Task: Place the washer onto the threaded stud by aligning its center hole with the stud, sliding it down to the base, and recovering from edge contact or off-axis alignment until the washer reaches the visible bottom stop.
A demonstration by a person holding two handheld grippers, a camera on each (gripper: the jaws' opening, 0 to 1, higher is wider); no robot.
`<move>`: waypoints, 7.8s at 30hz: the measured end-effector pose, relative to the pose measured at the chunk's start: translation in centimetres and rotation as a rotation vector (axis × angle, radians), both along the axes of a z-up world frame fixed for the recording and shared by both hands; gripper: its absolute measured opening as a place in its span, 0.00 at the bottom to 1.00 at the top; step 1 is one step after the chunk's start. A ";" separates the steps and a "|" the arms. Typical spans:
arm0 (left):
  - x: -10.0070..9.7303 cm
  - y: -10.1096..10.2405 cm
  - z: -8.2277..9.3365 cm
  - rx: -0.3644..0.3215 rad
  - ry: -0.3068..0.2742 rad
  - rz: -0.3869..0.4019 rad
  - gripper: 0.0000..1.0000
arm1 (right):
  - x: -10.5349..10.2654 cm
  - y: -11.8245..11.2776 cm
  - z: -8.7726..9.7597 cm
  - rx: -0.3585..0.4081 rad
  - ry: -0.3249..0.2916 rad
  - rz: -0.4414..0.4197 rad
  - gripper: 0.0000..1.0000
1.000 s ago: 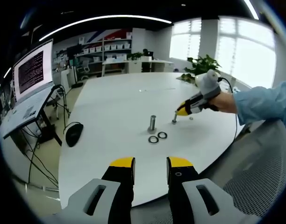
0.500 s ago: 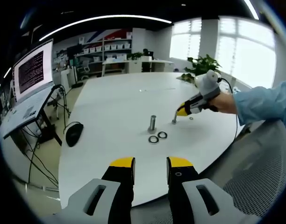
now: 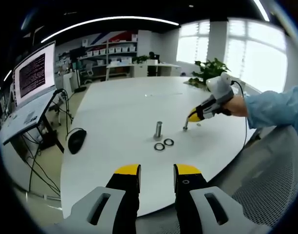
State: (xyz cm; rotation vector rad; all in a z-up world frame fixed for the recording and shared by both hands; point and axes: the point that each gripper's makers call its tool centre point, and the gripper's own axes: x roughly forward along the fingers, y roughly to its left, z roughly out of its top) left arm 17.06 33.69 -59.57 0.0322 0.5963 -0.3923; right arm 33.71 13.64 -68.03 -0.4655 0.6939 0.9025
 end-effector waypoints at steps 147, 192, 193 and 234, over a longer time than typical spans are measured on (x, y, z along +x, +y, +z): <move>-0.2 -0.1 -0.3 0.017 0.014 -0.018 0.25 | -0.3 -7.4 -2.8 -0.024 0.066 -0.164 0.14; -0.2 -0.1 -0.2 0.008 0.011 -0.017 0.24 | -10.1 0.3 -0.3 -0.098 0.169 0.250 0.15; -0.2 -0.1 -0.2 0.009 0.011 -0.018 0.24 | -10.1 0.3 -0.4 -0.103 0.171 0.247 0.15; -0.4 -0.2 -0.6 0.018 0.031 -0.029 0.24 | -6.8 -0.2 1.2 -0.122 0.105 0.246 0.18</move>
